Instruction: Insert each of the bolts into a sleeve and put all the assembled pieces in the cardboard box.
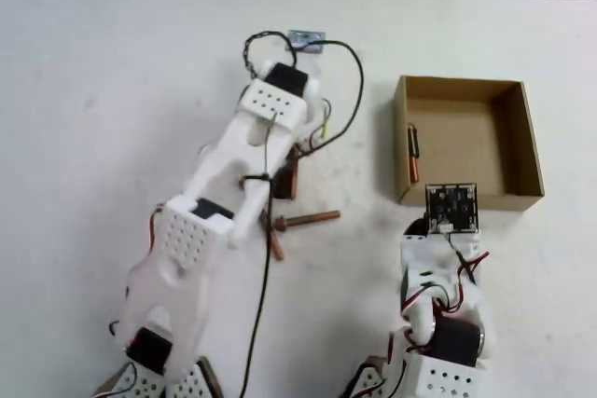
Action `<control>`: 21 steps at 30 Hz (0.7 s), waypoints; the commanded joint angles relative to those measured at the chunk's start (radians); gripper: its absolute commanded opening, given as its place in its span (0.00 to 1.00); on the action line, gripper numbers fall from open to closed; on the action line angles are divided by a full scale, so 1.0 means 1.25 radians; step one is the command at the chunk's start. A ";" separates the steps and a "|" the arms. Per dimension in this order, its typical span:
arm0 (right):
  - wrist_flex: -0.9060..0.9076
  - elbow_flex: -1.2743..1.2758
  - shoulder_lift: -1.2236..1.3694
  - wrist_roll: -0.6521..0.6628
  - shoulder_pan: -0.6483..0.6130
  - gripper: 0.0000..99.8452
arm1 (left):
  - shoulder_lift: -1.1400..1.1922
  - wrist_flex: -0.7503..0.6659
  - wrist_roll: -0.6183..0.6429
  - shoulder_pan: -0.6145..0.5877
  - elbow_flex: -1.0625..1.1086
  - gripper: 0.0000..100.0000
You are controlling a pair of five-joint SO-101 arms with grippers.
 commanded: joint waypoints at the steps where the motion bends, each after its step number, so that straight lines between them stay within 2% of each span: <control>1: -0.015 -0.009 -0.009 0.000 0.003 0.02 | -0.012 -0.049 0.009 -0.009 0.017 0.13; 12: -0.015 -0.009 -0.009 0.000 0.003 0.02 | -0.012 -0.133 0.012 -0.007 0.101 0.13; 17: -0.015 -0.009 -0.009 0.000 0.003 0.02 | -0.012 -0.131 0.087 -0.003 0.109 0.13; 21: -0.015 -0.009 -0.009 0.000 0.003 0.02 | -0.010 -0.135 0.076 -0.003 0.108 0.13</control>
